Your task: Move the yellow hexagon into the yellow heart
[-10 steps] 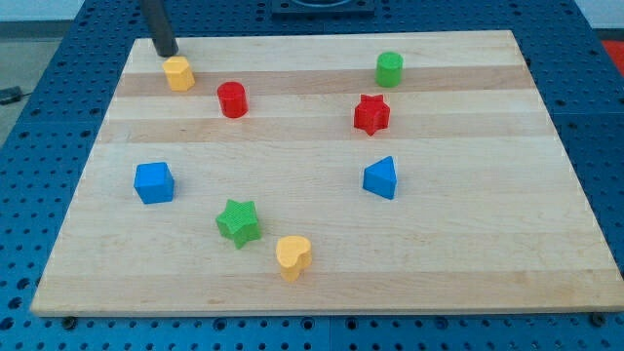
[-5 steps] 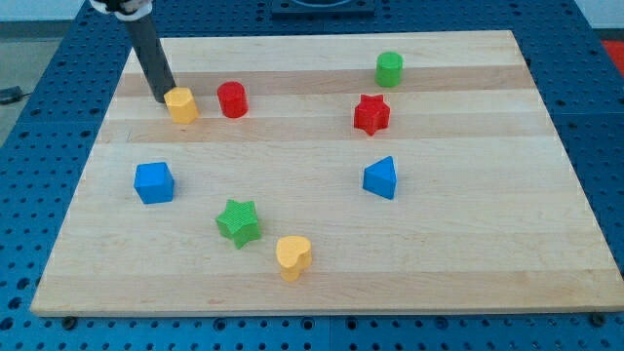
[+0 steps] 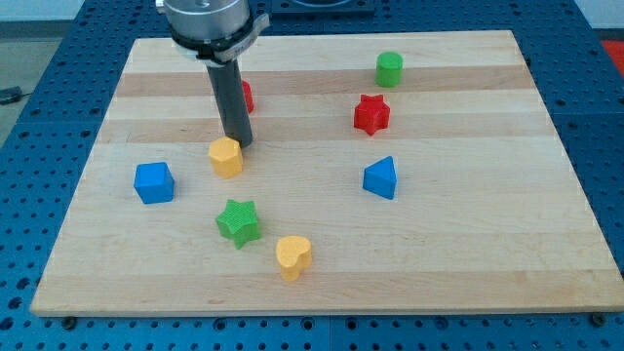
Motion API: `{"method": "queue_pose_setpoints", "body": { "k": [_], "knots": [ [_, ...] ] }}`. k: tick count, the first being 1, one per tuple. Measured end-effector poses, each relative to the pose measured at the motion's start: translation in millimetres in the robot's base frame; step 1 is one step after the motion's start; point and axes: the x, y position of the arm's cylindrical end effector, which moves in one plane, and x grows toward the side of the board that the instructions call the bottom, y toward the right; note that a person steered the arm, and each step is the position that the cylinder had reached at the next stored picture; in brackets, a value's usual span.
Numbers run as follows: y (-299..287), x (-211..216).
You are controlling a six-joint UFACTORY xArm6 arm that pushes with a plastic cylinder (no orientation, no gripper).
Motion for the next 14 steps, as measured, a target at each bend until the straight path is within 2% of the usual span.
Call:
{"method": "queue_pose_setpoints", "body": {
  "k": [4, 5, 7, 9, 12, 14],
  "knots": [
    [-73, 17],
    [-59, 27],
    [6, 30],
    [-2, 46],
    [44, 52],
    [31, 60]
  ]
}}
